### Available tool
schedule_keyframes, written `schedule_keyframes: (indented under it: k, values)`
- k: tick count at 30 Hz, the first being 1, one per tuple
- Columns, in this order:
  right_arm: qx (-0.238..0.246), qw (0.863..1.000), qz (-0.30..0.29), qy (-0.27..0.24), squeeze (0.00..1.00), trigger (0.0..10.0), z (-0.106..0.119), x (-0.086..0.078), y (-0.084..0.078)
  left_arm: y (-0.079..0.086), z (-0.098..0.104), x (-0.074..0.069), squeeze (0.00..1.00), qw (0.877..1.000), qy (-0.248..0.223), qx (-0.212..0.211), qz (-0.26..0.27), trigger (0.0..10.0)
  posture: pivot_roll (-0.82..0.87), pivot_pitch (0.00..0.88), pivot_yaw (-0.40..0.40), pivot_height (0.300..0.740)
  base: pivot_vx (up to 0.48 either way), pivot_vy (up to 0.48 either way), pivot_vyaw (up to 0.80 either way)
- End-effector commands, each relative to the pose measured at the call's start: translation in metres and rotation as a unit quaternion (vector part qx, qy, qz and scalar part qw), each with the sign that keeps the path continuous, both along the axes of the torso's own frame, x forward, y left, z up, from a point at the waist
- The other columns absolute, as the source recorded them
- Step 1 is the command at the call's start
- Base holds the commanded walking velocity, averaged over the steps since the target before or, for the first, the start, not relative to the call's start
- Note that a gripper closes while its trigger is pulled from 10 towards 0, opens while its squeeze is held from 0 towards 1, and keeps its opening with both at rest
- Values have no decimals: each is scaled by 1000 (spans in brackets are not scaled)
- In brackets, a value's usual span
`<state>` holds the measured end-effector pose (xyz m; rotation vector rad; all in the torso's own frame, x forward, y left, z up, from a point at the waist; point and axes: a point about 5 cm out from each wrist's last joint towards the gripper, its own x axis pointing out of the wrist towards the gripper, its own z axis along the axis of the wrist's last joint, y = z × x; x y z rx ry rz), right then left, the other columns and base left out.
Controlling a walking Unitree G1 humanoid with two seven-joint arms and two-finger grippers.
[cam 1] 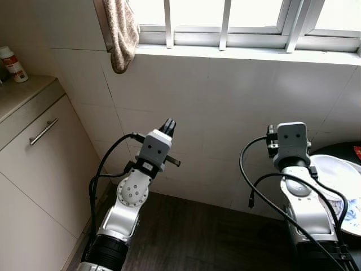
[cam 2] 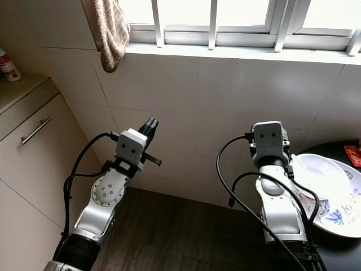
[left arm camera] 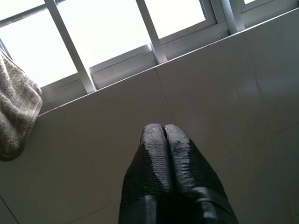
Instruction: Kitchen organization
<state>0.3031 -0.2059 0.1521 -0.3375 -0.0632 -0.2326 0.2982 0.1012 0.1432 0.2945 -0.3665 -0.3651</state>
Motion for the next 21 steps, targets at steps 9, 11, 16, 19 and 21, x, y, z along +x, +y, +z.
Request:
schedule_keyframes:
  k: [9, 11, 16, 19, 21]
  values:
    - [-2, 1000, 4, -1, 0, 10000, 4, 0, 3, 0, -1, 1, 0, 1000, 4, 9, -3, 10000, -136, 0, 14, 740, 0, -183, 0]
    - [-3, 1000, 5, 0, 0, 10000, 3, -1, 3, 0, -1, 0, 0, 1000, 4, 9, -2, 10000, -133, 0, 11, 740, 0, -409, 0]
    - [-2, 1000, 8, 3, 0, 10000, 3, 0, 4, 1, 0, 0, 0, 1000, 1, -3, 2, 10000, -131, 0, 7, 740, 0, -148, 0]
    - [12, 1000, 1, 13, 0, 10000, 2, 1, 1, 1, 0, -1, 0, 1000, 2, -1, 2, 10000, -133, 0, 7, 740, 0, 0, 0]
    - [19, 1000, -2, 17, 0, 10000, 1, 2, -1, 1, 0, -1, 0, 1000, 2, -1, 2, 10000, -133, 0, 7, 740, 0, 0, 0]
